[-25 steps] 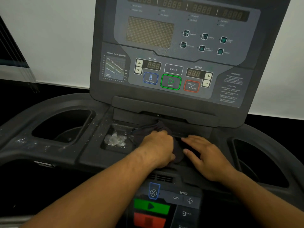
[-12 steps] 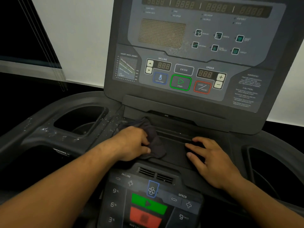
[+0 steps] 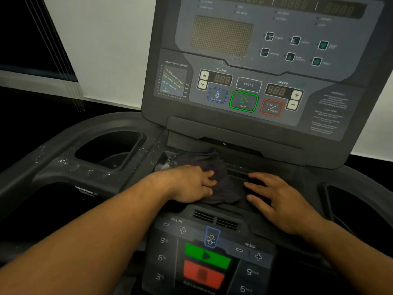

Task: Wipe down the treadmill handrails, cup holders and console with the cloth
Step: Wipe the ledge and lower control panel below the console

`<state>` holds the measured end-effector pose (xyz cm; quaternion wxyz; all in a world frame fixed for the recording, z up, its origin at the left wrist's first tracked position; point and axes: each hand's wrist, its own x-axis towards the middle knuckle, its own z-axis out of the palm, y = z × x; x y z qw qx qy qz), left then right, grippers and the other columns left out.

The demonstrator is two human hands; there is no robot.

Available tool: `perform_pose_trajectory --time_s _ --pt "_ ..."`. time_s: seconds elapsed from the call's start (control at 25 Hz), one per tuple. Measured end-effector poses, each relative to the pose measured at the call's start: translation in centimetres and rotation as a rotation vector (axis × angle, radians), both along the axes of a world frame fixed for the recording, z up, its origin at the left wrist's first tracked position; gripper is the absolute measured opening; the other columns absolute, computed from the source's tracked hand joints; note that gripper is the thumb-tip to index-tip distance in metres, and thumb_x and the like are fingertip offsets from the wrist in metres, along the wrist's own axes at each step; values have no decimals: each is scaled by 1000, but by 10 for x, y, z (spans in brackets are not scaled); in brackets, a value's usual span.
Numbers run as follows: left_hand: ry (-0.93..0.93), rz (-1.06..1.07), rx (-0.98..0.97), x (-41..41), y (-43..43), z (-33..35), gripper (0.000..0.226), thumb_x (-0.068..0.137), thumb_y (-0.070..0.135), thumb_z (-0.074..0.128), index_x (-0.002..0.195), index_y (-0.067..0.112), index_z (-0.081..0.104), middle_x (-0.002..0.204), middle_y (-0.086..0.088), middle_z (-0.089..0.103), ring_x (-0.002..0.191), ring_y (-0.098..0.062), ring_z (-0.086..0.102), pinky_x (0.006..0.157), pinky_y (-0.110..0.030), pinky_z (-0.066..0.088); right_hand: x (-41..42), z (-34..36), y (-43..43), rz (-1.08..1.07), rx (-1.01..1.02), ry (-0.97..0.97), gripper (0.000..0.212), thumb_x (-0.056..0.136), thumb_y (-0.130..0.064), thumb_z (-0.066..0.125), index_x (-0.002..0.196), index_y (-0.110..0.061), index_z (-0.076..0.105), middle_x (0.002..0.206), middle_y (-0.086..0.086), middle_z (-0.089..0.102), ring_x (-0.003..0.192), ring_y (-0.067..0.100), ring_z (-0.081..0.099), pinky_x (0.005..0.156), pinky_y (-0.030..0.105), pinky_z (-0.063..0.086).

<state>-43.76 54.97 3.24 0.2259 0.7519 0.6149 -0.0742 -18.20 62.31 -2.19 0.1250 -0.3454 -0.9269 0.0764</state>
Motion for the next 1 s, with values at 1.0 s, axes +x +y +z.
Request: perform_pose_trajectory --time_s 1.0 --pt "201 229 250 -58 -66 -19 60 101 53 10 152 28 28 163 3 13 150 -17 7 121 -34 7 -46 -9 -16 28 -3 278 43 93 -52 47 112 -23 73 112 -14 70 109 -1 60 99 20 44"
